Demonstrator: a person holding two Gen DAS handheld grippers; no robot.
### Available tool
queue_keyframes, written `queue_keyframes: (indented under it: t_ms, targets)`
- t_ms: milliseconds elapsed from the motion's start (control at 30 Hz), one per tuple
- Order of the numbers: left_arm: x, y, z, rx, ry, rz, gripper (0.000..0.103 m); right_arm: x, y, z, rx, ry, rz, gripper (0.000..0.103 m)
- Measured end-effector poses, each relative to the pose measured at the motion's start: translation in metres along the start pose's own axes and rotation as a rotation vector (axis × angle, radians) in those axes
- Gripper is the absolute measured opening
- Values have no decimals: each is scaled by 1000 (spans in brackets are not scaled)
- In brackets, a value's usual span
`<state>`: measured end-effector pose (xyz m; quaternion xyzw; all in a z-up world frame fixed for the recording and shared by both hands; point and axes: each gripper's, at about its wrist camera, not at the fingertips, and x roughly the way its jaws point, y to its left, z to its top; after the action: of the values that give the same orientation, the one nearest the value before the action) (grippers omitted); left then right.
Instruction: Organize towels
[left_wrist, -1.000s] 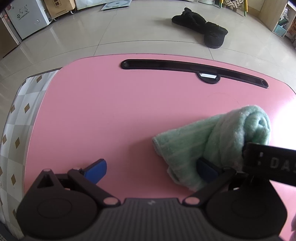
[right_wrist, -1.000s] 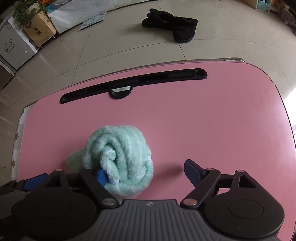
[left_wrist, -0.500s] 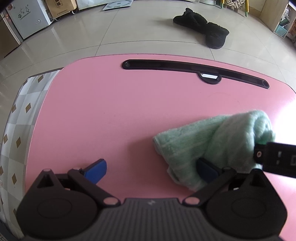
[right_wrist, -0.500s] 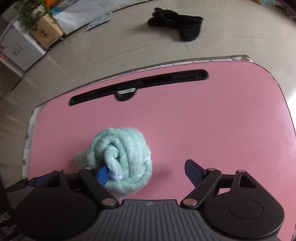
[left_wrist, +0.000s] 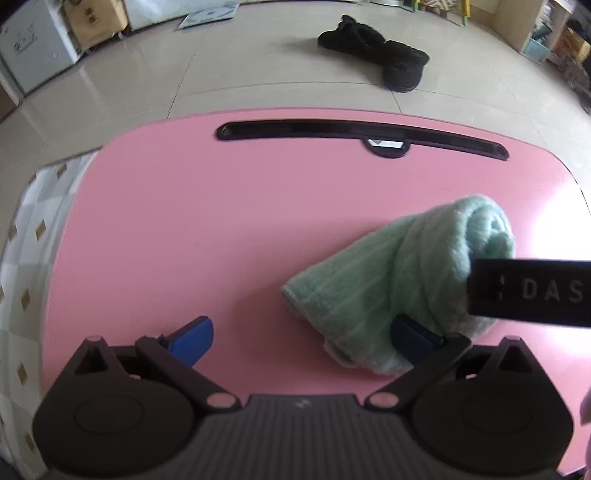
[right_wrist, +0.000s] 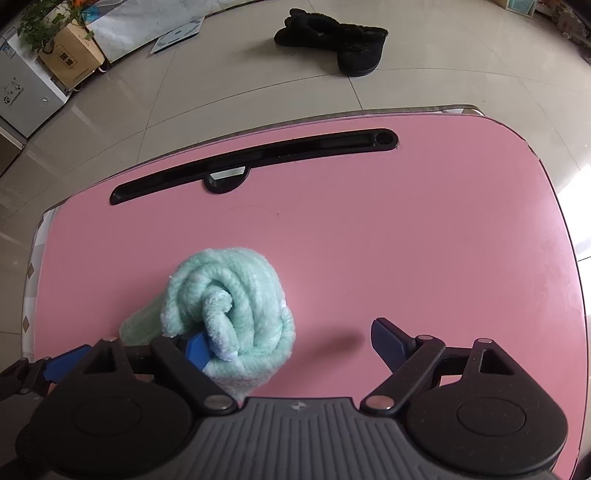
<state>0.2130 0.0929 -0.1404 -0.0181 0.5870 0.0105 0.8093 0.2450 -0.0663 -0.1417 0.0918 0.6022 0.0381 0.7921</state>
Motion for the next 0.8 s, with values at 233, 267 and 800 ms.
queue_keyframes:
  t_ms: [233, 267, 800]
  targets:
    - [-1, -4, -2, 20, -17, 13, 103, 1, 1, -1, -2, 1, -8, 86]
    - [0, -3, -2, 14, -14, 10, 103, 1, 2, -1, -4, 0, -10, 86]
    - [1, 31, 0, -87, 26, 82, 103, 11, 33, -1, -62, 21, 30, 86]
